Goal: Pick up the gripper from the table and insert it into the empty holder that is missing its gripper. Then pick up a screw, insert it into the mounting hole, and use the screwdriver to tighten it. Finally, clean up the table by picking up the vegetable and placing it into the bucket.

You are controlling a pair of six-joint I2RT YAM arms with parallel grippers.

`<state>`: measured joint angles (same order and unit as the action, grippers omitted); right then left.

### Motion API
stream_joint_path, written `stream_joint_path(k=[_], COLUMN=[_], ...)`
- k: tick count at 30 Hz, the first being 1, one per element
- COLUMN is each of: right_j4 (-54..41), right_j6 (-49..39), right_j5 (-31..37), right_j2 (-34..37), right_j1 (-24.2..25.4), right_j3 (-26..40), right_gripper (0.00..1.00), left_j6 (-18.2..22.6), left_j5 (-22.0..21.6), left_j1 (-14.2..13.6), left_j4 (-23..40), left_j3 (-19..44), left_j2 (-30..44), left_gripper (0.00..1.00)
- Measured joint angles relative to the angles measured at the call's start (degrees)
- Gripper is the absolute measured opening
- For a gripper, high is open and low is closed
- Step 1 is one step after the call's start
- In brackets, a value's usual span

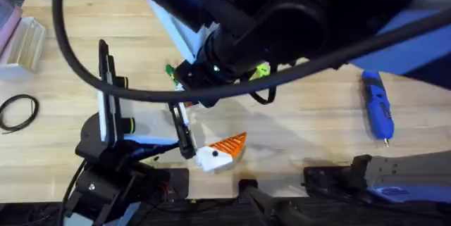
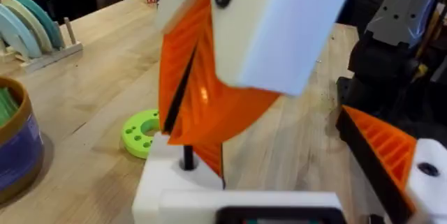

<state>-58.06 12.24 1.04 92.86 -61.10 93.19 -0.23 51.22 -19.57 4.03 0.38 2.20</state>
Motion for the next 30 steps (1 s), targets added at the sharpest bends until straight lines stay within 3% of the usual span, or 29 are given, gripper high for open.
stream_joint_path(k=[30], right_j4=[0.2], right_j6=[0.0], right_j5=[-0.9], right_j2=[1.6], right_j1=[0.0], right_j3=[0.0], right_gripper=[0.006], left_j6=[-0.2], left_j5=[0.0], left_j1=[0.0], left_j4=[0.0], left_j3=[0.0], left_j2=[0.0], left_gripper=[0.985])
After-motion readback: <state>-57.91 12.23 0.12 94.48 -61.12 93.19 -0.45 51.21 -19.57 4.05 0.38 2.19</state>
